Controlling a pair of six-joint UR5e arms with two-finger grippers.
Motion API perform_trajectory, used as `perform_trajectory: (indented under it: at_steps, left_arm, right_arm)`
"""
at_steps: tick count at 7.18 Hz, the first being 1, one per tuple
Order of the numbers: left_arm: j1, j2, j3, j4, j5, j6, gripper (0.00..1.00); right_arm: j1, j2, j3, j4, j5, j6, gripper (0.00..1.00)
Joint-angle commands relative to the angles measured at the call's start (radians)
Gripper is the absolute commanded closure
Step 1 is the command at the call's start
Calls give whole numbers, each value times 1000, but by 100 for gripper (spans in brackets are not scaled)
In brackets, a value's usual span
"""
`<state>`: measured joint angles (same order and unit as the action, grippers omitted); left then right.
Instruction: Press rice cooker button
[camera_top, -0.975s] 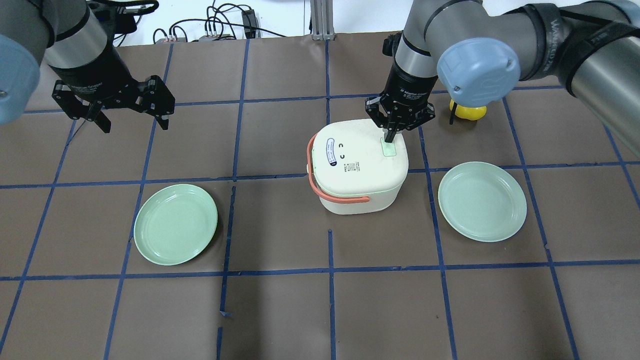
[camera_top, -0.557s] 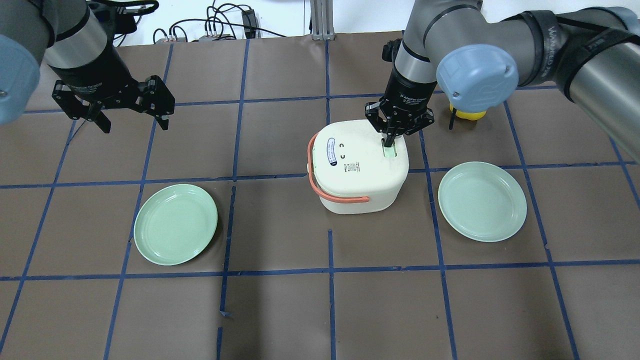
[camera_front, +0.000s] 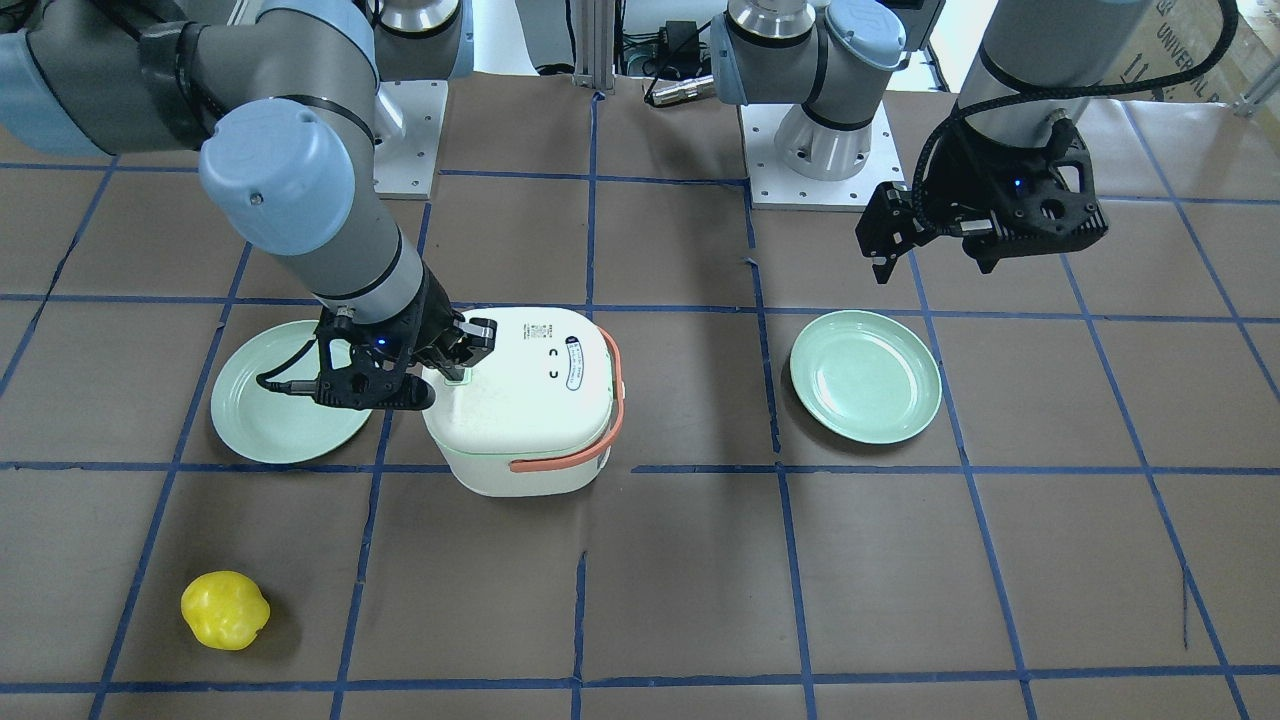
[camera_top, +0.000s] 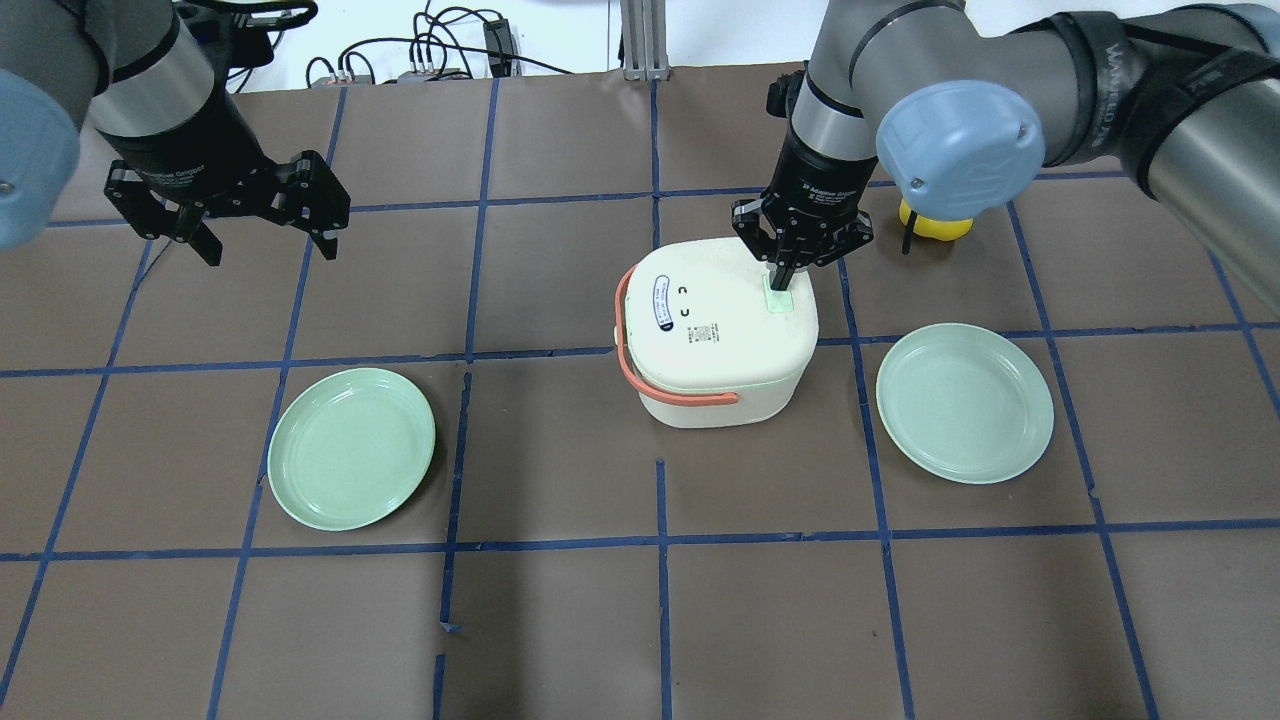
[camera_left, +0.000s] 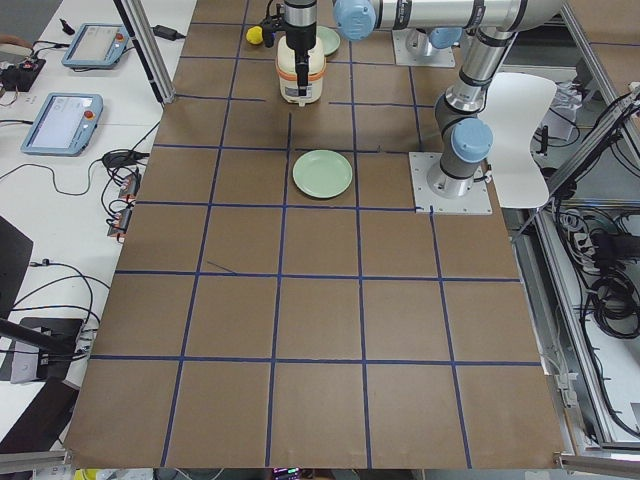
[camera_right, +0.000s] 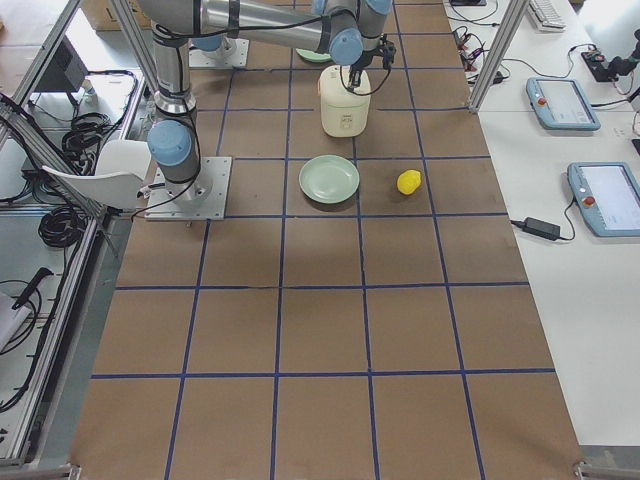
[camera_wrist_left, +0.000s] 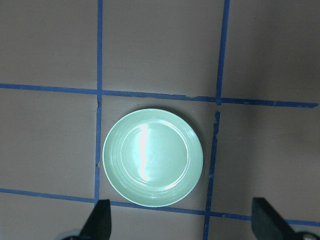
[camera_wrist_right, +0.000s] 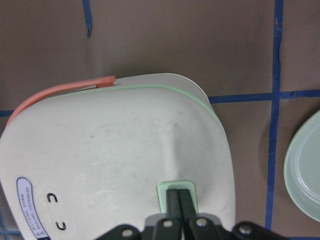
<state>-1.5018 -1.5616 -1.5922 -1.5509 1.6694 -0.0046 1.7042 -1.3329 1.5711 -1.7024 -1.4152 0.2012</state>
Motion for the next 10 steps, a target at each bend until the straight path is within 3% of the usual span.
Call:
perform_trajectory:
  at_steps: [1, 2, 3, 4, 6, 10]
  left_arm:
    - [0, 0, 0, 0, 1, 0, 0]
    - [0, 0, 0, 0, 0, 0, 0]
    - [0, 0, 0, 0, 0, 0, 0]
    - [0, 0, 0, 0, 1, 0, 0]
    - [0, 0, 0, 0, 1, 0, 0]
    - [0, 0, 0, 0, 1, 0, 0]
  right_arm:
    - [18, -60, -87, 125, -22, 68, 73]
    - [23, -52, -202, 157, -65, 67, 28]
    - [9, -45, -279, 174, -117, 8, 0]
    - [-15, -51, -283, 185, -123, -144, 0]
    - [-86, -71, -261, 190, -119, -253, 0]
    - [-118, -141, -139, 172, -119, -307, 0]
